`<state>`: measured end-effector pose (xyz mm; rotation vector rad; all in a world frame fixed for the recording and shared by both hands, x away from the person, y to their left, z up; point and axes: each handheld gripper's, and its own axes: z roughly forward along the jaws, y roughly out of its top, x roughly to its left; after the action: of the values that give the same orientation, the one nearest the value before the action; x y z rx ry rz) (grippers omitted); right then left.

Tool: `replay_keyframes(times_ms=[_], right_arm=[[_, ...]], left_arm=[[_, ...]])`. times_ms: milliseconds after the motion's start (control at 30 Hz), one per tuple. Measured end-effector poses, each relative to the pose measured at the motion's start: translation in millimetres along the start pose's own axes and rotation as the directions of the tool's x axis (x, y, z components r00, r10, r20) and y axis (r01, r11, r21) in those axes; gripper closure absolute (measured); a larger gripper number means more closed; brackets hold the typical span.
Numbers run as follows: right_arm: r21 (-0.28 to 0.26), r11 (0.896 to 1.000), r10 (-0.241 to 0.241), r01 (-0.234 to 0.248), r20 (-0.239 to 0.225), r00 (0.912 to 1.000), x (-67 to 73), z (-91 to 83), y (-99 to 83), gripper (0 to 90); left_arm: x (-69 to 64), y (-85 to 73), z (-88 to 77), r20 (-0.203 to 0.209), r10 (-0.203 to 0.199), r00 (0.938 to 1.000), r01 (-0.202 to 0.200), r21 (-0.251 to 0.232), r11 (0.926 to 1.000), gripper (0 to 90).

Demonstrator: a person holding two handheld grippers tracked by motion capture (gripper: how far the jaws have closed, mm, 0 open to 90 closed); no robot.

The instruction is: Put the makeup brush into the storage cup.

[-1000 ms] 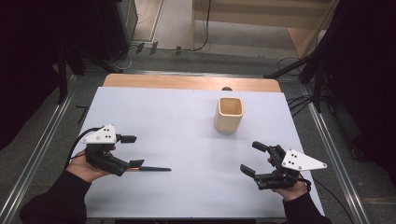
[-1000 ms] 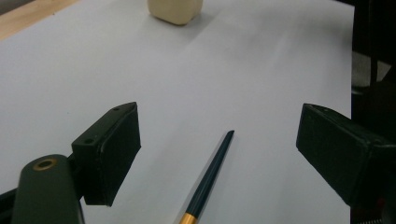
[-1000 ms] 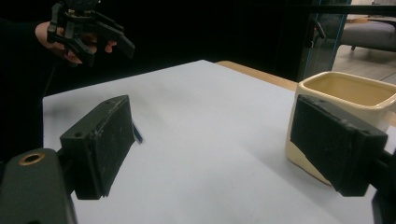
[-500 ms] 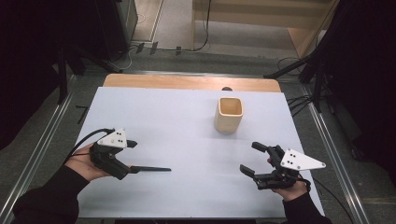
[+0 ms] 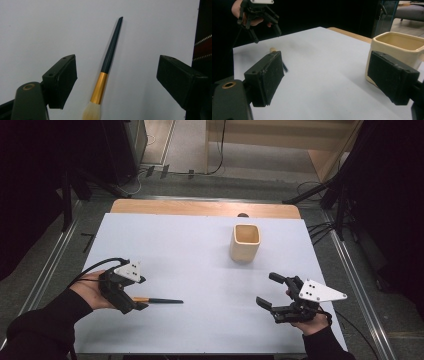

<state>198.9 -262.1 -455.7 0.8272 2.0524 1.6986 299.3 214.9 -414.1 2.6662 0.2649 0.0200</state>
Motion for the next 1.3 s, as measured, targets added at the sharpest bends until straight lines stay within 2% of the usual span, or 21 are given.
replay_keyframes(times_ms=[100, 133, 233, 267, 400, 467, 633, 700, 800, 933, 1000, 1100, 1133, 1200, 1233, 1267, 1300], right_arm=[[0.006, 1.000, 0.000, 0.000, 0.000, 1.0000, 0.1, 0.4, -0.1, 14.2], [0.007, 1.000, -0.001, 0.001, 0.000, 1.0000, 0.2, 0.6, -0.2, 14.2], [0.010, 1.000, 0.003, -0.003, 0.001, 1.0000, 0.3, 1.2, -0.1, 14.2], [0.009, 1.000, 0.005, -0.005, 0.001, 1.0000, 0.3, 1.2, 0.0, 14.2], [0.017, 1.000, 0.011, -0.011, -0.002, 0.9999, 0.6, 1.6, -0.3, 14.2], [0.023, 1.000, 0.010, -0.009, -0.003, 0.9999, 0.8, 2.1, -0.5, 14.2], [0.027, 1.000, 0.007, -0.007, -0.004, 1.0000, 0.6, 2.9, -0.7, 14.2], [0.028, 1.000, 0.009, -0.008, -0.003, 1.0000, 0.6, 3.0, -0.8, 14.2], [0.030, 1.000, 0.011, -0.010, -0.004, 0.9999, 0.9, 3.1, -0.8, 14.2], [0.033, 0.999, 0.009, -0.009, -0.003, 1.0000, 1.0, 3.4, -0.9, 14.2], [0.033, 0.999, 0.015, -0.015, -0.004, 0.9999, 0.9, 3.3, -0.8, 14.2], [0.033, 0.999, 0.015, -0.015, -0.005, 0.9999, 1.0, 3.3, -0.8, 14.2], [0.033, 0.999, 0.015, -0.015, -0.005, 0.9999, 1.0, 3.3, -0.8, 14.2], [0.034, 0.999, 0.014, -0.014, -0.004, 0.9999, 0.9, 3.3, -0.8, 14.2], [0.035, 0.999, 0.014, -0.014, -0.003, 0.9999, 0.9, 3.4, -0.8, 14.2], [0.036, 0.999, 0.014, -0.013, -0.002, 0.9999, 0.7, 3.5, -0.9, 14.2], [0.038, 0.999, 0.015, -0.014, -0.002, 0.9999, 0.7, 3.5, -1.0, 14.2]], left_arm=[[1.7, 0.5, 0.2, -0.004, 0.009, 1.0000, -0.009, 0.040, 0.9992, 17.3], [1.7, 0.5, 0.2, -0.004, 0.009, 1.0000, -0.009, 0.040, 0.9992, 17.3], [4.6, 0.4, -0.8, 0.010, 0.006, 0.9999, -0.007, 0.057, 0.9983, 18.6], [4.9, -0.4, -0.7, 0.019, 0.019, 0.9997, -0.020, 0.078, 0.9967, 18.8], [7.0, -1.6, 0.2, 0.021, 0.007, 0.9998, -0.009, 0.090, 0.9959, 19.1], [7.4, -3.3, 1.6, 0.016, 0.019, 0.9997, -0.021, 0.123, 0.9922, 19.1], [7.5, -4.4, 3.6, 0.021, 0.021, 0.9996, -0.023, 0.148, 0.9887, 22.0], [8.3, -4.8, 5.2, 0.020, 0.043, 0.9989, -0.046, 0.185, 0.9817, 22.7], [10.0, -4.6, 6.0, 0.019, 0.051, 0.9985, -0.054, 0.200, 0.9783, 23.4], [12.6, -2.8, 7.0, 0.026, 0.085, 0.9960, -0.089, 0.232, 0.9686, 23.4], [15.6, -2.8, 8.4, 0.036, 0.104, 0.9939, -0.110, 0.254, 0.9610, 24.4], [19.6, -3.1, 10.5, 0.051, 0.099, 0.9937, -0.109, 0.258, 0.9600, 26.8], [20.1, -1.8, 11.6, 0.056, 0.103, 0.9931, -0.114, 0.265, 0.9576, 26.8], [19.4, 0.9, 15.9, 0.066, 0.116, 0.9911, -0.130, 0.289, 0.9485, 27.7], [19.4, 0.9, 15.9, 0.066, 0.116, 0.9911, -0.130, 0.289, 0.9485, 28.4], [19.2, 1.0, 17.8, 0.070, 0.123, 0.9899, -0.139, 0.295, 0.9454, 29.1], [17.9, 0.9, 21.5, 0.068, 0.135, 0.9885, -0.150, 0.314, 0.9376, 30.7]])
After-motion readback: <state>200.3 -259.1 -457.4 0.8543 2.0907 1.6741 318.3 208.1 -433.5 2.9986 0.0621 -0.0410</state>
